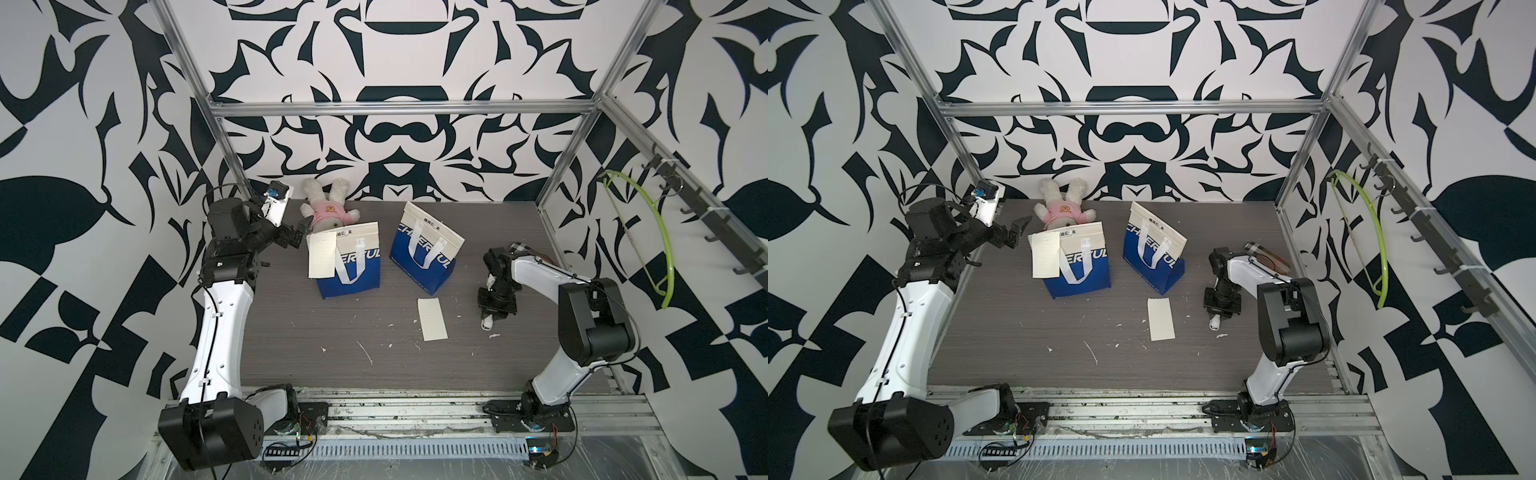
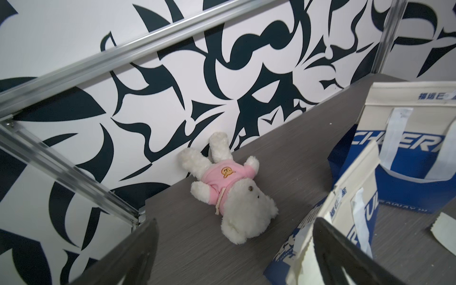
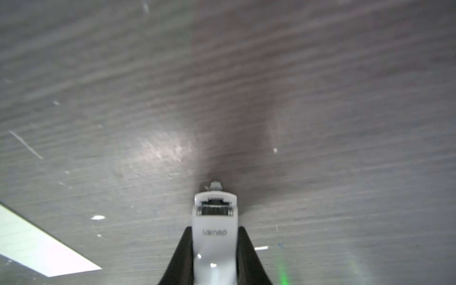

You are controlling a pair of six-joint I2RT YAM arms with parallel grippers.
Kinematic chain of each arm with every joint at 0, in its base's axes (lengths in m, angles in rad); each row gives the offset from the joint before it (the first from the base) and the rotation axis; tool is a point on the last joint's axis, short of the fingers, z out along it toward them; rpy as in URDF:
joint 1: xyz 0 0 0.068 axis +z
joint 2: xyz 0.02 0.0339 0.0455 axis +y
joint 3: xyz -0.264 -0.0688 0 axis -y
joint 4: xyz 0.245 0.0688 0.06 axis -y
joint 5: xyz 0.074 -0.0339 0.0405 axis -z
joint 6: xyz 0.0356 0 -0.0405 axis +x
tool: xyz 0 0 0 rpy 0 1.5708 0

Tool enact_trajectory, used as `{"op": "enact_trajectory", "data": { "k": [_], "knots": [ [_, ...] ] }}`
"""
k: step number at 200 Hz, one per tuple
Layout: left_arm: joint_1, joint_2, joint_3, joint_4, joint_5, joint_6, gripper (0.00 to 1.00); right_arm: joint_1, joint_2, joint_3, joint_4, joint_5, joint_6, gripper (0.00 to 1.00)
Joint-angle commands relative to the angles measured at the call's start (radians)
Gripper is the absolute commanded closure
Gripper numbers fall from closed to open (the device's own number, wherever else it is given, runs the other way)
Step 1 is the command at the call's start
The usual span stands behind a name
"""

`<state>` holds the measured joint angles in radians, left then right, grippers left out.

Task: Staple the receipts to the bags
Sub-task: Move the takeout bag to the center of the board, then pick up the takeout bag at the center of the board.

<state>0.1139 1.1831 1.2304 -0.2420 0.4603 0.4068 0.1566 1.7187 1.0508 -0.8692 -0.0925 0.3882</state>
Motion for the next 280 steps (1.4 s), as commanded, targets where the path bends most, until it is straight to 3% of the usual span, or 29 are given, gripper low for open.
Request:
{"op": "enact_trajectory", "data": {
  "k": [1,30,38,63,87,122,150,162,184,196,223,245,262,280],
  "knots": [
    [0.003,-0.022,0.009,0.004,0.084,-0.036,0.01,-0.002,-0.048,0.037,0.000,0.005,-0.027,0.58],
    [0.003,-0.045,-0.010,0.049,0.148,-0.100,0.01,-0.002,-0.263,0.108,-0.037,0.025,-0.082,0.09],
    [0.003,-0.043,-0.007,0.049,0.172,-0.112,0.00,0.000,-0.306,0.142,-0.047,0.007,-0.113,0.04],
    [0.003,-0.029,0.004,0.057,0.258,-0.153,0.01,0.049,-0.399,0.220,0.003,-0.041,-0.225,0.00],
    [-0.003,-0.009,0.006,0.079,0.324,-0.194,0.01,0.115,-0.446,0.194,0.229,-0.097,-0.337,0.00],
    [-0.022,0.030,0.013,0.062,0.421,-0.193,0.01,0.121,-0.353,0.208,0.524,-0.267,-0.447,0.01],
    [-0.057,0.082,0.071,-0.046,0.445,-0.116,0.01,0.133,-0.200,0.338,0.509,-0.411,-0.490,0.12],
    [-0.066,0.084,0.088,-0.057,0.440,-0.110,0.01,0.135,-0.160,0.367,0.494,-0.432,-0.491,0.24],
    [-0.085,0.131,0.107,-0.057,0.430,-0.096,0.00,0.135,-0.146,0.369,0.497,-0.463,-0.532,0.78],
    [-0.105,0.144,0.119,-0.059,0.421,-0.088,0.01,0.136,-0.180,0.347,0.523,-0.458,-0.573,1.00],
    [-0.174,0.183,0.148,-0.077,0.394,-0.019,0.00,0.124,-0.271,0.313,0.549,-0.509,-0.755,1.00],
    [-0.265,0.246,0.203,-0.098,0.347,0.042,0.00,0.071,-0.300,0.341,0.474,-0.669,-0.948,1.00],
    [-0.341,0.320,0.257,-0.076,0.302,0.025,0.01,0.048,-0.307,0.367,0.362,-0.725,-1.134,1.00],
    [-0.420,0.378,0.287,-0.088,0.247,0.105,0.00,0.006,-0.269,0.443,0.157,-0.815,-1.311,1.00]
  ]
}}
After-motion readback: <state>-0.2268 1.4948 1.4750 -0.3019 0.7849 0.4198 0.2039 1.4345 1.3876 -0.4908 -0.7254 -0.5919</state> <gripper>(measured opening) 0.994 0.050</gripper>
